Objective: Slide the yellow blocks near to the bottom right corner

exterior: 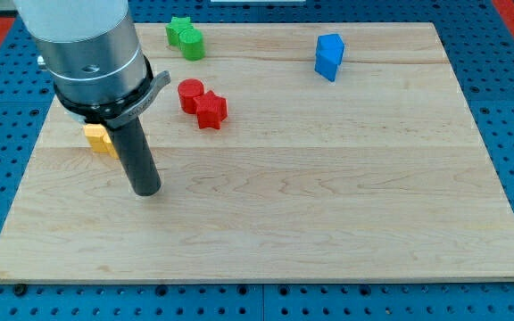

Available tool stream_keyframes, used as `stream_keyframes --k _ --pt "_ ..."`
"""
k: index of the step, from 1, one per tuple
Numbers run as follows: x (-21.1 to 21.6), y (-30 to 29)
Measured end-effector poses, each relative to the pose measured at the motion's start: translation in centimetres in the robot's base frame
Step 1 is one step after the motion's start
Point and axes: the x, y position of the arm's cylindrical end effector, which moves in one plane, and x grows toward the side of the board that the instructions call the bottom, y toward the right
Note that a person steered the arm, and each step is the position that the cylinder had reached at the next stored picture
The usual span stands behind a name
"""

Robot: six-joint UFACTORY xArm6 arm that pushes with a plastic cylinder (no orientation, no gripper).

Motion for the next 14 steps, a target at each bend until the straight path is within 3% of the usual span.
stream_keyframes --k 3,6,7,8,9,12,14 --pt "-2.9 8.4" --pt "-12.4 0.6" --pt "-13.9 -5.9" --pt "-13.6 -14.7" --pt "-12.5 -15.9" --pt "-7.6 -9.9" --pt "-5.0 -1.1"
